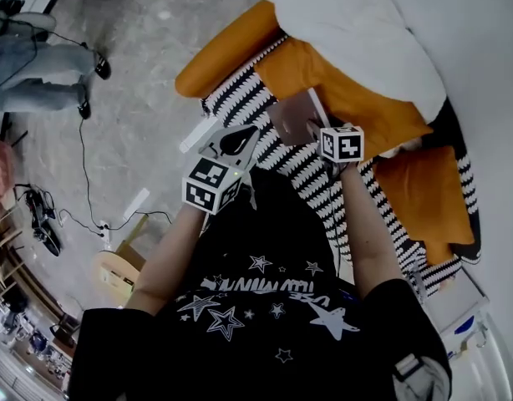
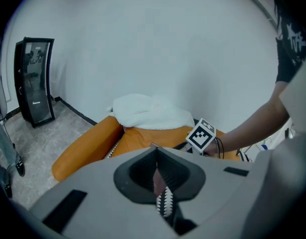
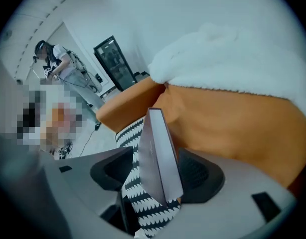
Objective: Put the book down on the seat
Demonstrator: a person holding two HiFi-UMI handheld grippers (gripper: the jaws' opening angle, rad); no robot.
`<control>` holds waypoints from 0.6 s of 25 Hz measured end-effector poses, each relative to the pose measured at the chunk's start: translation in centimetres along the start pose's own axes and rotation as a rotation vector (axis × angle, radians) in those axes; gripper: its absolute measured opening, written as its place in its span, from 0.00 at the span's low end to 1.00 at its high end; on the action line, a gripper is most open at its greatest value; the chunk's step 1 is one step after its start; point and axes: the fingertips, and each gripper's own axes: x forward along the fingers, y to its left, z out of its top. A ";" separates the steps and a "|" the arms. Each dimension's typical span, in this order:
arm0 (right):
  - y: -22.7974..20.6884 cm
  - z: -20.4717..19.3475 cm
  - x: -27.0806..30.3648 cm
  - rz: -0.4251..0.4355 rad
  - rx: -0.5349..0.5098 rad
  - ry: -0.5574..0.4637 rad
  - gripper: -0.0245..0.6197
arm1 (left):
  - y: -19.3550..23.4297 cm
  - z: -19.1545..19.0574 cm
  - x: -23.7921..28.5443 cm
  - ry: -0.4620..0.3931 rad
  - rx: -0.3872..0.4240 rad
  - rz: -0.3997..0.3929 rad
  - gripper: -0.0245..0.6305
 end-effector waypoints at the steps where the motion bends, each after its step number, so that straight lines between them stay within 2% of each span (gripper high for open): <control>1: -0.1 0.3 -0.8 -0.015 0.003 -0.012 0.45 | -0.3 0.3 -0.5 -0.009 0.007 -0.004 0.05; 6: 1.3 0.5 -3.9 -0.068 0.031 -0.088 0.45 | -0.8 0.4 -3.3 -0.044 0.037 -0.022 0.05; 15: 6.1 -2.7 -8.4 -0.103 0.057 -0.205 0.45 | -3.4 -1.6 -8.7 -0.101 0.083 -0.054 0.05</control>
